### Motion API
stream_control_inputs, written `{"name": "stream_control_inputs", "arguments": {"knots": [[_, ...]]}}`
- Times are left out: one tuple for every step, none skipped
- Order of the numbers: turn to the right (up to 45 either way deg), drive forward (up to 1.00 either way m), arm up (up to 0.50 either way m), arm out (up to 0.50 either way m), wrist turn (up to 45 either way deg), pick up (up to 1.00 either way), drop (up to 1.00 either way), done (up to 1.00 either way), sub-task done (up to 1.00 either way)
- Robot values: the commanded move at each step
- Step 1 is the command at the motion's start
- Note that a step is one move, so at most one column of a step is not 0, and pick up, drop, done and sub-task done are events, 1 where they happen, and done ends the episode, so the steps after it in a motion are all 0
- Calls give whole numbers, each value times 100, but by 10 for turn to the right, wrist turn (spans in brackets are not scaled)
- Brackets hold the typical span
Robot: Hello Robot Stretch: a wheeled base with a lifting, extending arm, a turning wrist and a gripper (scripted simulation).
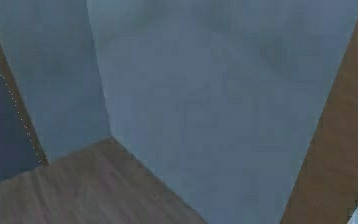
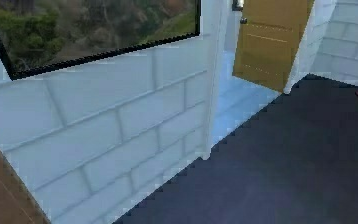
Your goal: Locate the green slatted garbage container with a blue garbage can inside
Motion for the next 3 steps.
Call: {"name": "stream_control_inputs", "arguments": {"knots": [[-390, 0, 0, 0, 0, 0, 0, 0, 0], [0, 75, 0, 0, 0, 0, 0, 0, 0], [-30, 0, 0, 0, 0, 0, 0, 0, 0]]}}
